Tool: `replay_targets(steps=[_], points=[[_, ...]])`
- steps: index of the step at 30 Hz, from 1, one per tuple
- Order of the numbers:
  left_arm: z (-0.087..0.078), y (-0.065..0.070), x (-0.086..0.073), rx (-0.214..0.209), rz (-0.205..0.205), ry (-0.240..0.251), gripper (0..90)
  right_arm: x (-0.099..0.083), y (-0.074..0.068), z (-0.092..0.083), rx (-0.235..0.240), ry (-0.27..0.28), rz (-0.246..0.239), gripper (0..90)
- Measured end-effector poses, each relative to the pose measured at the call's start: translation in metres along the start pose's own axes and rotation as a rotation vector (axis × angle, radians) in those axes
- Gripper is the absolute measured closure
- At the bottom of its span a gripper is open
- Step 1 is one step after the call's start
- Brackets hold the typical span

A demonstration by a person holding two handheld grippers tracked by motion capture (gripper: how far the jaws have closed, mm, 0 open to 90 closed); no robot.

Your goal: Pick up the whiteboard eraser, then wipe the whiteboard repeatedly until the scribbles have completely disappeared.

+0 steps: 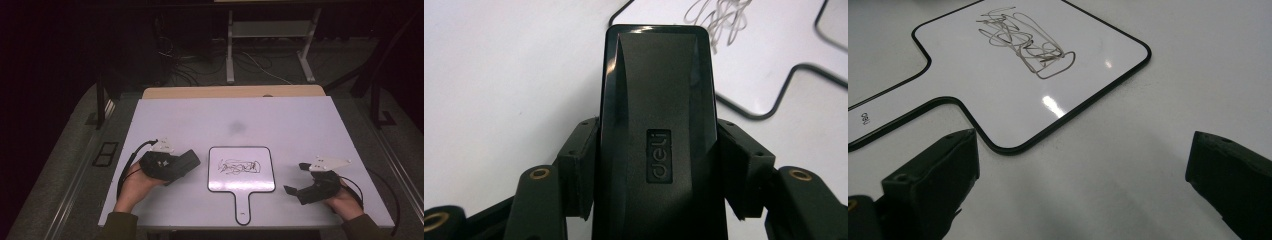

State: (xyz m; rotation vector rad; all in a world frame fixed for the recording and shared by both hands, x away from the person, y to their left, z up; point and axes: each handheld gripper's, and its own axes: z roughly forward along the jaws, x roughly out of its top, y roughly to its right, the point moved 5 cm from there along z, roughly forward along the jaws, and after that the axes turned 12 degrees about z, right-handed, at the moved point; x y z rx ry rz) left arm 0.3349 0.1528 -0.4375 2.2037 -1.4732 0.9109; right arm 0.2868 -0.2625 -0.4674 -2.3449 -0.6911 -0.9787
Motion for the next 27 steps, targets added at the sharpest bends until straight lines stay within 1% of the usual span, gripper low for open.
replay_targets(steps=[1, 3, 5, 8, 9, 11, 12, 14, 15, 17, 20, 21, 24, 26, 27], points=[[0.0, 0.0, 0.002, -0.001, 0.001, -0.004, 39.6, 0.0, 0.0, 0.0, 0.0, 0.0, 0.004, 0.0], [0.0, 0.0, 0.004, -0.008, 0.004, 0.004, 39.6, 0.0, 0.0, 0.0, 0.003, 0.0, 0.004, 0.0], [0.001, 0.001, 0.007, -0.014, -0.004, 0.009, 39.6, 0.001, 0.001, 0.0, -0.001, 0.002, 0.005, 0.0], [0.003, 0.001, 0.012, -0.019, -0.002, 0.01, 39.6, 0.002, 0.001, 0.001, -0.002, 0.005, 0.005, 0.0], [0.003, 0.0, 0.013, -0.023, 0.005, 0.005, 39.6, 0.002, 0.001, 0.001, 0.0, 0.005, 0.005, 0.0], [0.004, 0.001, 0.017, -0.026, 0.018, 0.011, 39.6, 0.002, 0.001, 0.001, 0.001, 0.005, 0.006, 0.0], [0.005, 0.002, 0.019, -0.028, 0.018, 0.014, 39.5, 0.002, 0.001, 0.001, 0.001, 0.005, 0.007, 0.0], [0.007, 0.002, 0.022, -0.03, 0.03, 0.0, 39.5, 0.002, 0.001, 0.001, 0.002, 0.004, 0.008, 0.0], [0.009, 0.002, 0.023, -0.031, 0.022, 0.001, 39.5, 0.002, 0.001, 0.002, 0.002, 0.002, 0.008, 0.0], [0.01, 0.001, 0.026, -0.028, 0.027, -0.003, 39.6, 0.003, 0.002, 0.001, 0.001, 0.005, 0.01, 0.0], [0.013, 0.001, 0.031, -0.032, 0.017, 0.008, 39.6, 0.003, 0.002, 0.001, 0.001, 0.006, 0.011, 0.0], [0.014, 0.0, 0.032, -0.032, 0.026, 0.004, 39.6, 0.003, 0.002, 0.001, 0.002, 0.006, 0.011, 0.0], [0.018, 0.002, 0.037, -0.047, 0.034, 0.0, 39.6, 0.003, 0.002, 0.002, 0.001, 0.009, 0.013, 0.0], [0.022, 0.003, 0.04, -0.055, 0.023, 0.004, 39.6, 0.004, 0.003, 0.002, 0.0, 0.01, 0.014, 0.0], [0.023, 0.003, 0.042, -0.058, 0.023, -0.002, 39.6, 0.004, 0.003, 0.002, 0.001, 0.011, 0.013, 0.0]])
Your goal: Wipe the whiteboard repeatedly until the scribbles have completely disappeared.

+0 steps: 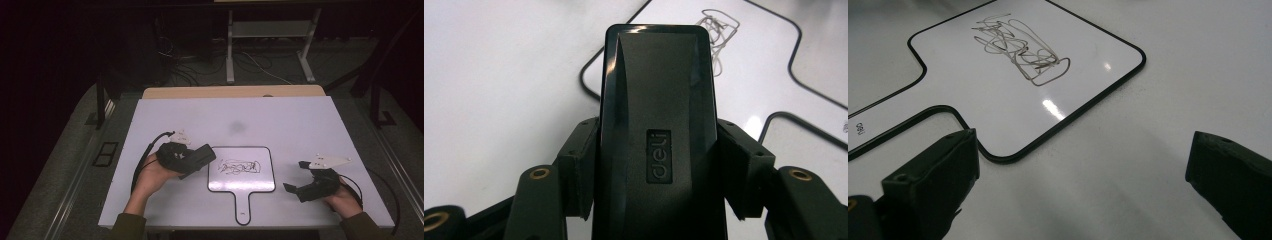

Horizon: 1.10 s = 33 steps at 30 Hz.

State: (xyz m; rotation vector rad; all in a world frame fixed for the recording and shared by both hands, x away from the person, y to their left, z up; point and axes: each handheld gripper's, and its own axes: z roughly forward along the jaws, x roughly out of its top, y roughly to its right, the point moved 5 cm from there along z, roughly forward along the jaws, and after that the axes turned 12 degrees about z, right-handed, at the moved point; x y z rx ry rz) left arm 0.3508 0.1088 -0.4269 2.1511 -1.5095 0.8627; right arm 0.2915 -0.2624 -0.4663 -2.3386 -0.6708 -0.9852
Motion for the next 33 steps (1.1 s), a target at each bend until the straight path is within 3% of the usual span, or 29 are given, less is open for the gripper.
replay_targets(steps=[1, 7, 16, 20, 33], points=[[0.004, 0.001, 0.003, -0.017, 0.001, -0.011, 39.6, 0.0, 0.0, 0.0, 0.0, 0.0, -0.001, 0.0], [0.012, 0.003, 0.011, -0.016, 0.016, -0.031, 39.6, 0.0, 0.0, 0.0, 0.003, -0.002, 0.0, 0.0], [0.028, 0.002, 0.028, -0.004, 0.025, -0.044, 39.6, 0.0, 0.0, -0.001, 0.006, -0.001, 0.002, 0.0], [0.037, 0.0, 0.036, 0.023, 0.034, -0.053, 39.7, 0.0, 0.0, -0.001, 0.004, 0.0, 0.002, 0.0], [0.069, -0.002, 0.051, 0.03, 0.061, -0.081, 39.7, -0.001, 0.001, -0.001, 0.002, 0.002, 0.005, 0.0]])
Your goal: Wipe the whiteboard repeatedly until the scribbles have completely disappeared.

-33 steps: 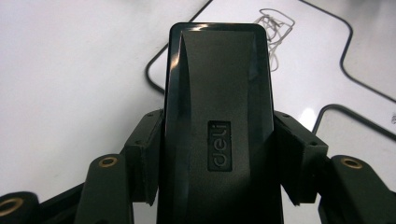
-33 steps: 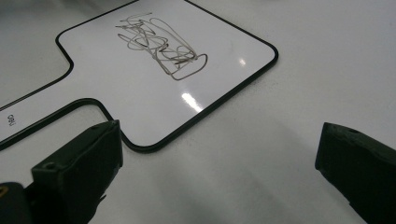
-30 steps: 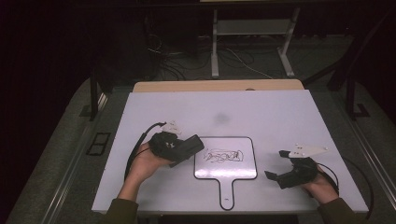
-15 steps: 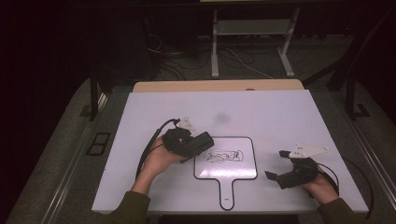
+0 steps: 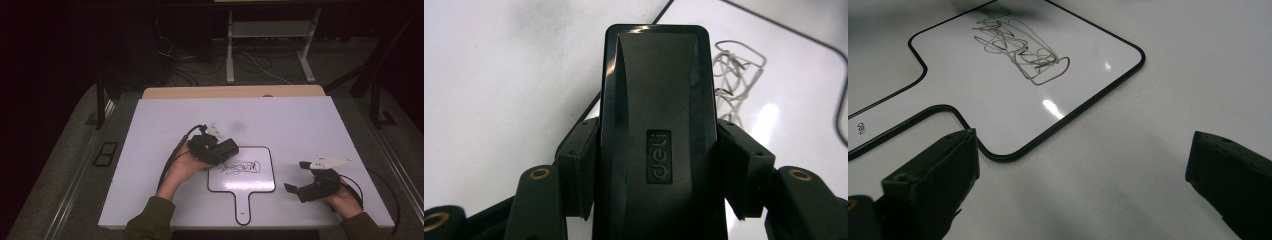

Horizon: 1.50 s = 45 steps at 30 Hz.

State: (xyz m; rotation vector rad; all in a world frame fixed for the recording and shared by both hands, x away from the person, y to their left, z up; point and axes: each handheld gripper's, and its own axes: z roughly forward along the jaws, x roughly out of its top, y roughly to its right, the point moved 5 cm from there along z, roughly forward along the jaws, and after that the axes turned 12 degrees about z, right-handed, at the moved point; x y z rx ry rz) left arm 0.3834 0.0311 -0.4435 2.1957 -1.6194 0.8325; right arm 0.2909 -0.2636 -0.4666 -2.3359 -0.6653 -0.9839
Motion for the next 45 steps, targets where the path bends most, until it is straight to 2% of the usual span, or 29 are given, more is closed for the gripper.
replay_targets(steps=[7, 13, 15, 18, 26, 32, 45], points=[[0.017, 0.001, 0.0, -0.014, 0.019, -0.031, 39.7, 0.0, -0.001, 0.0, 0.002, 0.001, -0.002, 0.0], [0.027, 0.002, 0.0, 0.007, 0.044, -0.064, 39.7, 0.0, 0.0, 0.0, 0.001, 0.0, -0.003, 0.0], [0.029, 0.003, 0.0, 0.01, 0.039, -0.062, 39.7, 0.0, -0.001, 0.0, 0.001, 0.0, -0.003, 0.0], [0.031, 0.003, -0.001, 0.012, 0.045, -0.075, 39.7, 0.0, 0.0, 0.0, -0.001, 0.0, -0.002, 0.0], [0.031, 0.002, -0.002, 0.005, 0.034, -0.07, 39.7, 0.0, -0.001, -0.001, -0.006, 0.001, 0.003, 0.0], [0.031, 0.005, -0.001, 0.012, 0.051, -0.084, 39.7, 0.0, 0.0, -0.001, -0.006, 0.0, 0.003, 0.0], [0.032, 0.015, 0.003, -0.002, 0.077, -0.088, 39.7, -0.001, 0.0, 0.0, -0.008, -0.002, -0.004, 0.0]])
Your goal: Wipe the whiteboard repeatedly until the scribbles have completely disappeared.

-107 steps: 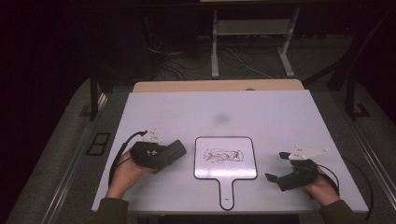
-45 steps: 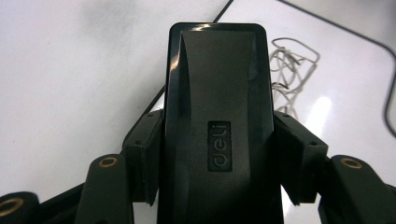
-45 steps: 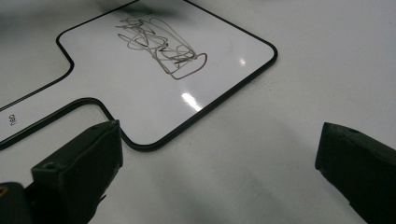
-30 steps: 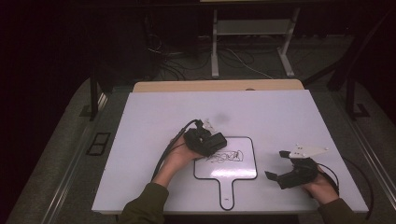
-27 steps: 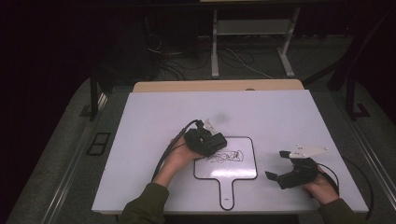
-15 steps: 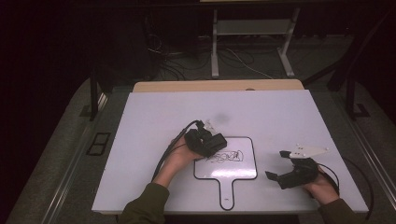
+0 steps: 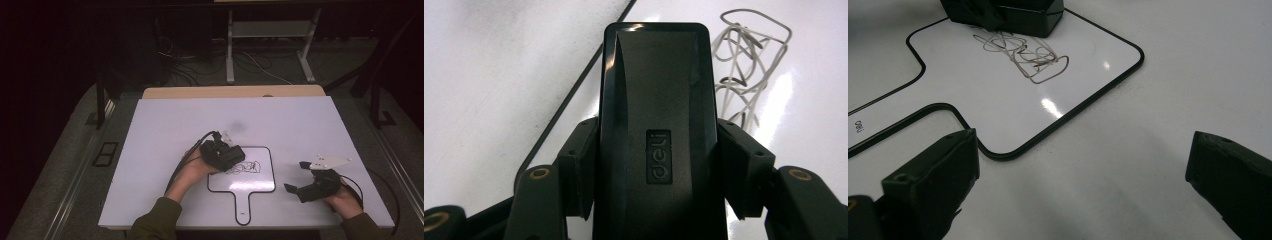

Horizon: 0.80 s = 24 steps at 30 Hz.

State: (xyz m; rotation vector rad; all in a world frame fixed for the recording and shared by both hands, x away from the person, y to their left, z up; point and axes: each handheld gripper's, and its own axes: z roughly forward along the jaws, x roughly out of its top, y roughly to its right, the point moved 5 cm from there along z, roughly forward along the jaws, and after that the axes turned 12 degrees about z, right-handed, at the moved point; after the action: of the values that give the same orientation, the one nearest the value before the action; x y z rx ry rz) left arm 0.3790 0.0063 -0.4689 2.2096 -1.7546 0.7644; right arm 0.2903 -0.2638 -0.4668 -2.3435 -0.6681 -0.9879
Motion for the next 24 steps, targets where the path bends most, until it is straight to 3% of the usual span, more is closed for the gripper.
replay_targets(steps=[15, 24], points=[[0.001, 0.016, 0.008, -0.028, 0.048, -0.007, 39.7, 0.0, 0.0, 0.0, -0.001, -0.001, 0.001, 0.0], [0.003, 0.031, 0.014, -0.077, 0.08, 0.001, 39.7, 0.0, 0.001, -0.001, -0.003, 0.002, 0.004, 0.0]])
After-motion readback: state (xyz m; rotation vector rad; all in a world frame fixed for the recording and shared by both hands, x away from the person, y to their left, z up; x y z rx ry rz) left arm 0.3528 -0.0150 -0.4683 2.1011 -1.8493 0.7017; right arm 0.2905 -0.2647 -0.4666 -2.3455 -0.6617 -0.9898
